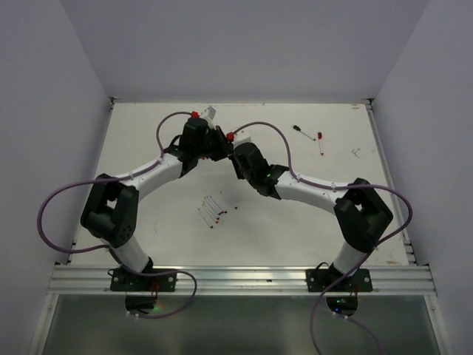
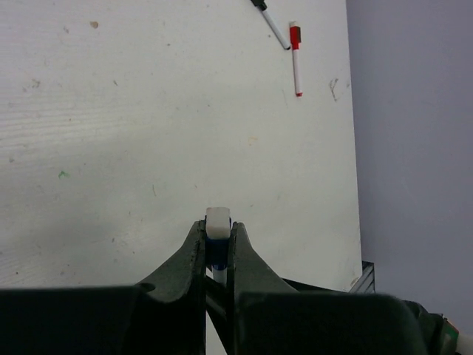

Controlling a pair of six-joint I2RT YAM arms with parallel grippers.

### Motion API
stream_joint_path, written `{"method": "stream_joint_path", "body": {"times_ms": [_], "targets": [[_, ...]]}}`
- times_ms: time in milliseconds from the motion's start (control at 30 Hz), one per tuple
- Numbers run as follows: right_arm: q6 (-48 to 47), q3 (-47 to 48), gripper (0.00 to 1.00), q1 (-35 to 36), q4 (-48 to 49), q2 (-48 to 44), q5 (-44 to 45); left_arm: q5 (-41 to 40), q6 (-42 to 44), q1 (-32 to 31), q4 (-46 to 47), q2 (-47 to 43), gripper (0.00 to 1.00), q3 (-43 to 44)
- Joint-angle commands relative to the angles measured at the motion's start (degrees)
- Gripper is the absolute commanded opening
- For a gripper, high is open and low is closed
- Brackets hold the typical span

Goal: Open the pen caps

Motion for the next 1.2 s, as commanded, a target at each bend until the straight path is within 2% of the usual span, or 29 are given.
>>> {"method": "stream_joint_path", "body": {"times_ms": [0,67,100,167,200,233,267,300,400,433,533,600,633,700,767,800,833,867,900,967,1000,1033,1100,1167], "targets": [[-4.8,0.0,0.0,1.0,-2.2,-0.9,9.4,-13.3,0.7,2.2,-2.7,-0.5,0.0,2.9],[-4.0,-1.0,0.0,0.5,-2.8,-2.1,2.4,-9.9,1.1,2.4,-1.4,0.2,0.0,3.1],[-3.2,-1.5,0.0,-0.1,-2.6,-2.8,-1.2,-7.4,1.2,2.7,2.4,0.5,0.0,2.6],[0.6,-3.5,0.0,-3.8,-1.3,-4.5,-9.8,5.6,0.0,4.3,8.5,2.3,0.0,0.5],[2.0,-3.9,0.0,-5.2,-1.4,-4.6,-17.5,10.3,-1.6,5.2,18.0,2.7,0.0,-1.0],[4.2,-5.1,0.0,-7.8,0.6,-4.8,-21.5,17.6,-4.0,6.6,21.3,3.9,0.0,-3.1],[5.1,-6.0,0.0,-9.0,2.1,-5.0,-24.8,20.3,-4.5,7.3,23.9,4.2,0.0,-3.6],[7.1,-6.7,0.0,-11.1,3.4,-5.0,-31.6,21.4,-4.5,8.0,25.8,4.3,0.0,-4.0],[11.2,-9.2,0.0,-14.1,10.3,-4.2,-43.4,24.4,-3.8,8.5,28.7,3.4,0.0,-5.2],[14.9,-10.2,0.0,-16.0,15.1,-3.6,-50.6,25.3,-4.9,8.8,29.8,2.6,0.0,-6.2],[22.7,-9.6,0.0,-18.3,23.7,1.3,-65.3,28.0,-7.7,9.1,35.1,2.2,0.0,-7.7],[26.2,-10.2,0.0,-18.7,28.9,3.2,-68.2,28.6,-8.4,9.6,38.2,2.0,0.0,-8.5],[28.8,-10.8,0.0,-18.8,30.7,4.2,-68.4,28.1,-8.6,10.0,38.1,1.6,0.0,-9.0],[28.3,-10.8,0.0,-18.6,30.3,4.2,-66.6,26.9,-7.9,10.4,36.2,0.9,0.0,-9.1],[23.7,-10.6,0.0,-18.4,23.2,2.5,-61.3,23.1,-5.3,10.8,32.5,-0.5,0.0,-8.5],[21.2,-10.1,0.0,-17.7,19.7,1.6,-58.8,21.2,-4.3,11.0,27.1,-1.1,0.0,-8.3],[16.6,-9.3,0.0,-17.2,13.2,0.6,-56.1,15.4,-1.7,11.1,23.8,-2.4,0.0,-7.2],[14.7,-8.9,0.0,-16.5,10.5,-1.1,-49.6,11.7,-0.1,11.1,19.5,-3.0,0.0,-6.1],[11.0,-8.6,0.0,-14.8,8.0,-1.9,-45.9,8.2,1.3,11.1,10.5,-3.2,0.0,-3.3],[7.3,-6.7,0.0,-12.1,-0.1,-3.9,-36.2,-0.1,2.8,11.0,5.7,-3.9,0.0,-2.0],[5.9,-6.0,0.0,-8.8,-2.6,-4.1,-25.6,-2.5,3.0,11.1,1.9,-4.1,0.0,-0.8],[4.2,-4.6,0.0,-7.1,-6.3,-4.1,-20.7,-7.2,3.6,11.1,0.5,-4.4,0.0,-0.4],[3.3,-3.3,0.0,-3.1,-9.0,-3.6,-8.0,-10.0,3.6,11.1,-1.6,-4.5,0.0,-0.1],[2.9,-3.3,0.0,-1.1,-9.9,-3.6,-2.5,-13.8,3.8,11.1,-1.7,-4.7,0.0,-0.2]]}}
